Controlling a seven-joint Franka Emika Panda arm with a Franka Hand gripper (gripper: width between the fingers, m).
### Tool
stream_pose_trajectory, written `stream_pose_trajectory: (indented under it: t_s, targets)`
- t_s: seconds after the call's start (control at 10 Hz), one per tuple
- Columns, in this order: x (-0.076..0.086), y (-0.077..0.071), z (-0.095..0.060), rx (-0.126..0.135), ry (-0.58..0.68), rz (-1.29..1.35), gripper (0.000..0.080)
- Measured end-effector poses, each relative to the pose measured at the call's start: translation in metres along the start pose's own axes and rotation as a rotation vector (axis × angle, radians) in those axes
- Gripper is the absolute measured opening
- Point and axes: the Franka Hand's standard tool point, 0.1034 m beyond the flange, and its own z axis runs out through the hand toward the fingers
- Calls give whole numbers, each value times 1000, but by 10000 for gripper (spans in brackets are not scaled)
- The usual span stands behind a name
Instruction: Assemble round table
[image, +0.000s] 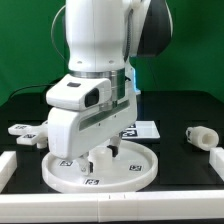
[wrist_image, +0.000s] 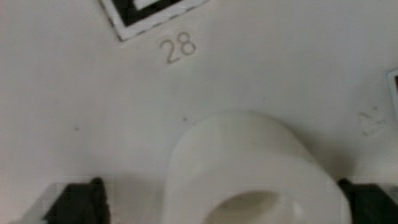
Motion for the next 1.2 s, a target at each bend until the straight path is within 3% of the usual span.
stream_pose_trajectory:
  t_s: [0.1, 0.7, 1.2]
  targets:
    - [0, 0, 0, 1, 0, 0, 400]
    - [2, -1, 0, 2, 0, 13, 403]
    - [64, -21, 0, -4, 27, 96, 406]
